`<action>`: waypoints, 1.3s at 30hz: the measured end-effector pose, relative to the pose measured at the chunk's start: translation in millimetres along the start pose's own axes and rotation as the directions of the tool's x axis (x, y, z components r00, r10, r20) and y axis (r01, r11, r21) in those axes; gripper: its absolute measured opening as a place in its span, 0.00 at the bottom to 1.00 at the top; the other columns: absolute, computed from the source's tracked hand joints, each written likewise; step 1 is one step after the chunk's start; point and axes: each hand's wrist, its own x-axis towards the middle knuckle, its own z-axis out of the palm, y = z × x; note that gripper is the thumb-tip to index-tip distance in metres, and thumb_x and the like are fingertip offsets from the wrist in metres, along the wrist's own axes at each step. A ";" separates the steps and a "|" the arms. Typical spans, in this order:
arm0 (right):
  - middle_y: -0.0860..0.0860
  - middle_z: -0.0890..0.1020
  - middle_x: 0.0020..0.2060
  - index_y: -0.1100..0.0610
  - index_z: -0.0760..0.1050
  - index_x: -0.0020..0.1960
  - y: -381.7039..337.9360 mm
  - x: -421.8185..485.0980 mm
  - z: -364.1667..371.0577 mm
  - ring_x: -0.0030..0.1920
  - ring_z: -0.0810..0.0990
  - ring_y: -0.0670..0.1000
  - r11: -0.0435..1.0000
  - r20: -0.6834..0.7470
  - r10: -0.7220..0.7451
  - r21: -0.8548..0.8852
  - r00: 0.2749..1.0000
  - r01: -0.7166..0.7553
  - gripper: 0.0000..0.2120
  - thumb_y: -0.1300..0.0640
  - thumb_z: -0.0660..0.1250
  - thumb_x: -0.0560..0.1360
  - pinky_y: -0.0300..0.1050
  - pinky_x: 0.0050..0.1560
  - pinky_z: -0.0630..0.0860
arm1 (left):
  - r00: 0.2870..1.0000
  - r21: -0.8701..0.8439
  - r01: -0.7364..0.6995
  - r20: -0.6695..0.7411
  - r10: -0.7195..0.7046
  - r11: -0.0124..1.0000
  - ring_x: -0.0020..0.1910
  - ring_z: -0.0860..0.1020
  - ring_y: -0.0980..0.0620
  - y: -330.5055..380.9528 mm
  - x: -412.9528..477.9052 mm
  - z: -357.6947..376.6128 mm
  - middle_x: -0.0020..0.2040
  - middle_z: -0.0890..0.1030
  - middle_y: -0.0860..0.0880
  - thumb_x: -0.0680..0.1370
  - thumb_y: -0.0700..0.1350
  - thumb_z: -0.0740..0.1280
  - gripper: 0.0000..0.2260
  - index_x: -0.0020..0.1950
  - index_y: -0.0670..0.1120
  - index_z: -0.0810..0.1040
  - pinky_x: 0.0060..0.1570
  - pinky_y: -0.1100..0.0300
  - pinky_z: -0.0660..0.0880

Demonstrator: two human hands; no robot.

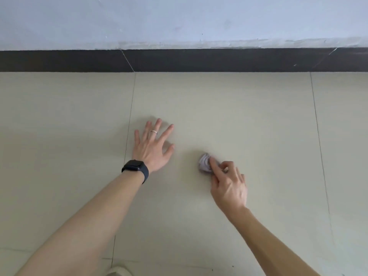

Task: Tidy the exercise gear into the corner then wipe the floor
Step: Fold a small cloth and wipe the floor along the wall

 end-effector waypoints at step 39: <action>0.51 0.71 0.58 0.37 0.72 0.70 -33.2 256.2 -5.5 0.46 0.79 0.60 0.779 -0.252 0.615 0.041 0.748 -0.626 0.25 0.59 0.57 0.78 0.48 0.47 0.71 | 0.983 -0.011 -0.087 -0.161 0.084 0.996 0.81 0.45 0.49 -100.7 82.3 7.3 0.82 0.42 0.57 0.76 0.73 0.48 0.32 0.78 0.69 0.45 0.70 0.26 0.45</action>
